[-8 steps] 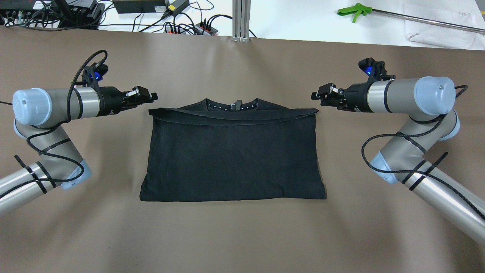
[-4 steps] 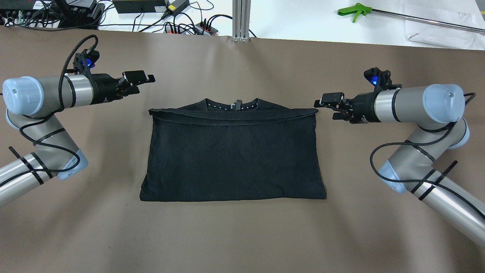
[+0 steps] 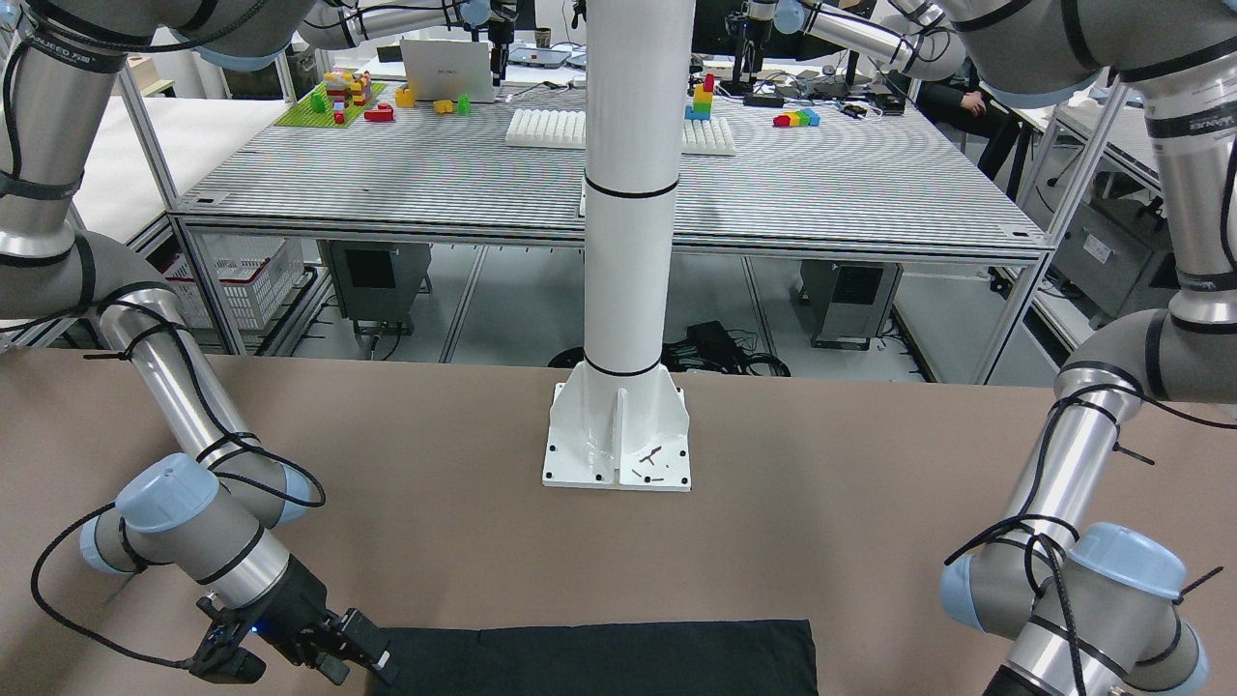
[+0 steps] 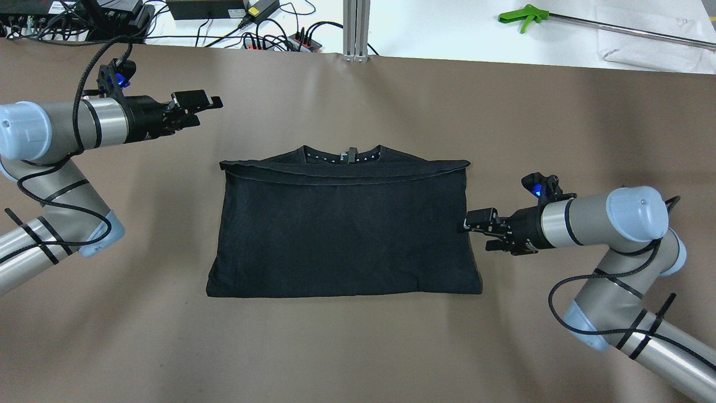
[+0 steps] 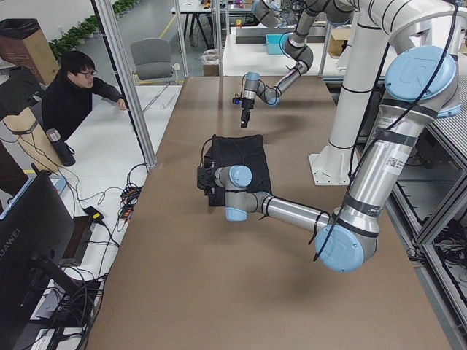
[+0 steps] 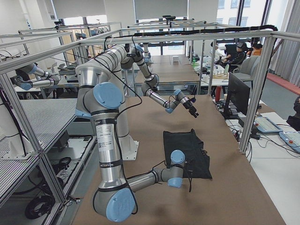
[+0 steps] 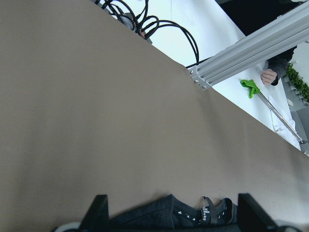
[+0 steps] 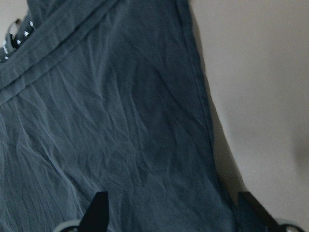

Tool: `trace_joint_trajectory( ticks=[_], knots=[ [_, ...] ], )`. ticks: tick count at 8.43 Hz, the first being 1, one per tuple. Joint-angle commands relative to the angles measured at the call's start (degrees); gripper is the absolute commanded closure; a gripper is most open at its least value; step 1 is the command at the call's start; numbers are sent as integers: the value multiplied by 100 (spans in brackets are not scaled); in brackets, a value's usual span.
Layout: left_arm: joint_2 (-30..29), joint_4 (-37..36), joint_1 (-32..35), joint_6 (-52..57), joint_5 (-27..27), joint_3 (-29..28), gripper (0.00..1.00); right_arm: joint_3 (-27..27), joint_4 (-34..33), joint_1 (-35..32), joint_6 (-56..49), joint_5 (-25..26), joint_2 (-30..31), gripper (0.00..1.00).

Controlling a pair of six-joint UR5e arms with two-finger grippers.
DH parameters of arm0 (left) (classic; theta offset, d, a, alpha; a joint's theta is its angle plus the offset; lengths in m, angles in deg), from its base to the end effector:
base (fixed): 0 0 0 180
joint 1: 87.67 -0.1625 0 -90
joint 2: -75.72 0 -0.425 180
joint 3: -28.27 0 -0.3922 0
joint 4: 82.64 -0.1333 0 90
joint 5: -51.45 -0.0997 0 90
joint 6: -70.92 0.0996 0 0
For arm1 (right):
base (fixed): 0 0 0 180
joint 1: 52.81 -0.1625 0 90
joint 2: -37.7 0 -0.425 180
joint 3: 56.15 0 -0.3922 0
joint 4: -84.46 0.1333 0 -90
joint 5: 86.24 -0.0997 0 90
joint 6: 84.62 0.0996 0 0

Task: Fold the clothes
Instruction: 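Move the right gripper to the folded shirt's corner nearest it and grasp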

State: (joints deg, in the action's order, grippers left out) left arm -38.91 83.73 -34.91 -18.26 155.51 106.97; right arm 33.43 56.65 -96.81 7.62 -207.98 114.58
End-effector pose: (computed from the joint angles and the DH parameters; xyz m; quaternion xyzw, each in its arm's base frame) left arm 0.3101 -0.5882 0.3592 0.2380 0.6639 -0.2305 0.6704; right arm -0.3659 -0.4659 0.4160 0.0056 -0.6238 0.1470 0.7676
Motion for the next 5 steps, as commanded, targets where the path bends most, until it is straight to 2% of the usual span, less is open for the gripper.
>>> trace_joint_trajectory(
  ticks=[1, 3, 5],
  knots=[
    [11, -358, 50, 23, 0, 293, 6, 164, 21, 321, 382, 9, 388, 6],
    [55, -657, 50, 23, 0, 558, 6, 174, 126, 592, 365, 114, 442, 6],
    [90, -667, 50, 32, 0, 559, 6, 174, 144, 900, 321, 439, 424, 6]
  ],
)
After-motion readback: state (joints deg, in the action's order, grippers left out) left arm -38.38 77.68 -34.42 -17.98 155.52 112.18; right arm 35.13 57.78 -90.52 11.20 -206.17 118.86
